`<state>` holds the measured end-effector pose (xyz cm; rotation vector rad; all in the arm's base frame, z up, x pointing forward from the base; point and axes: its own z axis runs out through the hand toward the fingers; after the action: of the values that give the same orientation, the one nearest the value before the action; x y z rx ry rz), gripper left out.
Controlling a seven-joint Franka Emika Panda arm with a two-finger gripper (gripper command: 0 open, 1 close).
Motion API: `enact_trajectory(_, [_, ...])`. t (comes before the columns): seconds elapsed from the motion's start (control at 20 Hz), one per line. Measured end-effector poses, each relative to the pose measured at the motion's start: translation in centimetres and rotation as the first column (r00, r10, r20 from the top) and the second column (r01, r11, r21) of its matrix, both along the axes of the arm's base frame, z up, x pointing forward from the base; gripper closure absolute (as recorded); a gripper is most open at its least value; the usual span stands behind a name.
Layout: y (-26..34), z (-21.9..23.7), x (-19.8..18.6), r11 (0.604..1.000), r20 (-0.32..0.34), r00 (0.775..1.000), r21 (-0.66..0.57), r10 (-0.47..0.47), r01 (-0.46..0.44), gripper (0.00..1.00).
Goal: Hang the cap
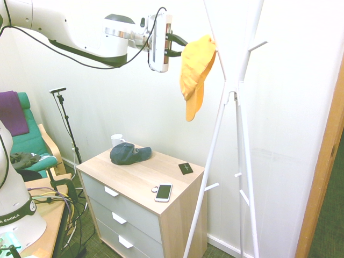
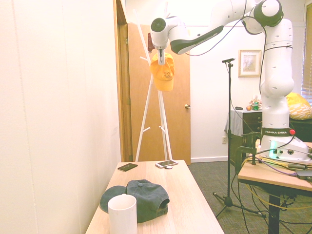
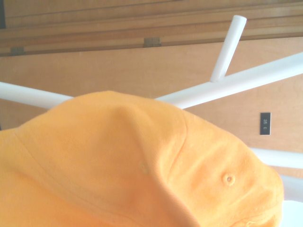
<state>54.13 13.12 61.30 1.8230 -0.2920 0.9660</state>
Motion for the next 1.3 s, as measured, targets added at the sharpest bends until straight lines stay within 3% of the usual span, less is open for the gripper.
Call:
enact_trajectory(0.5, [2.9,2.5,-1.4,0.979,0.0,1.0,0.203,0.028,-0.027,0.0])
enact_trajectory(0.65, [3.9,2.7,-1.8,0.948,-0.034,0.999,0.317,0.031,-0.018,0.0])
enact_trajectory(0.8, [6.4,3.4,-2.7,0.88,-0.09,0.994,0.475,0.057,-0.007,0.0])
enact_trajectory(0.95, [8.7,4.5,-2.5,0.788,-0.144,0.985,0.615,0.099,0.01,0.0])
enact_trajectory(1.3, [11.4,3.3,-0.6,0.519,-0.277,0.938,0.844,0.209,0.134,0.0])
